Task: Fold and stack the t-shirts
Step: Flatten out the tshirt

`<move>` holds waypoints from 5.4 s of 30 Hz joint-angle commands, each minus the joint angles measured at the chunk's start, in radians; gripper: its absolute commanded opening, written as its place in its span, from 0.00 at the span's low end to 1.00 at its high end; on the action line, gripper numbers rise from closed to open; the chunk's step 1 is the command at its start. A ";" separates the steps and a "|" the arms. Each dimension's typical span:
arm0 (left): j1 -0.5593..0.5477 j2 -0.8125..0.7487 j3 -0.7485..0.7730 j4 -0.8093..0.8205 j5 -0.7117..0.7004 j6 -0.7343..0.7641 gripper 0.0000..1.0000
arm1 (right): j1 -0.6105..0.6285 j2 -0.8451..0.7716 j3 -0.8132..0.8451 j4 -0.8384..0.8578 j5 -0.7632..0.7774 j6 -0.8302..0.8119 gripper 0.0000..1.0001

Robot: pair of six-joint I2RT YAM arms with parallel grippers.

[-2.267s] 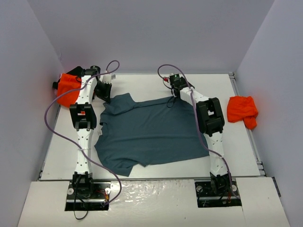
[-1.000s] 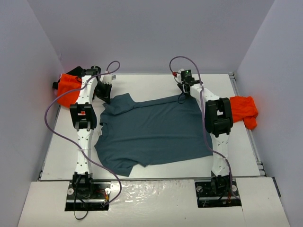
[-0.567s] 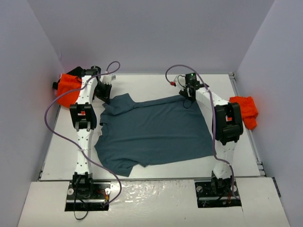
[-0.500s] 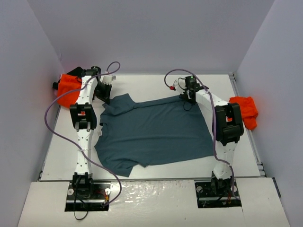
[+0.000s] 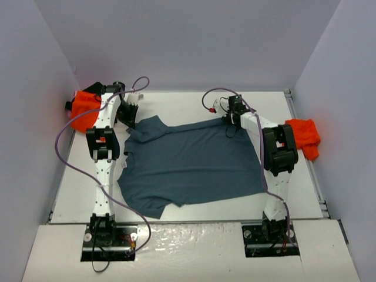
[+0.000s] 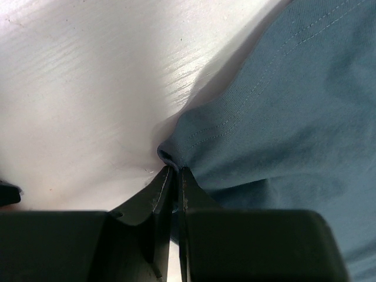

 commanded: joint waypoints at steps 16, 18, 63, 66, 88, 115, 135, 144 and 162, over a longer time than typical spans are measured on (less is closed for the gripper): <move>-0.003 -0.085 0.025 -0.031 -0.043 0.024 0.00 | 0.013 -0.073 0.001 0.053 -0.098 -0.002 0.43; -0.003 -0.086 0.024 -0.033 -0.042 0.026 0.00 | 0.017 -0.056 0.016 0.053 -0.096 -0.004 0.43; -0.003 -0.104 -0.002 -0.036 -0.028 0.037 0.00 | -0.288 0.249 0.479 -0.444 -1.126 1.178 0.42; -0.003 -0.099 0.005 -0.037 -0.024 0.034 0.00 | -0.285 0.252 0.480 -0.438 -1.114 1.177 0.42; -0.003 -0.090 0.007 -0.042 -0.013 0.037 0.00 | -0.312 0.138 0.518 -0.419 -0.904 1.166 0.43; -0.003 -0.088 0.006 -0.043 -0.022 0.037 0.00 | -0.288 0.245 0.482 -0.393 -0.937 1.176 0.43; -0.003 -0.092 -0.002 -0.046 -0.023 0.041 0.00 | -0.277 0.359 0.606 -0.383 -0.879 1.223 0.43; -0.003 -0.092 -0.008 -0.045 -0.022 0.044 0.00 | -0.279 0.388 0.593 -0.317 -0.851 1.335 0.43; -0.003 -0.081 -0.004 -0.046 -0.021 0.046 0.00 | -0.246 0.410 0.590 -0.335 -0.734 1.327 0.03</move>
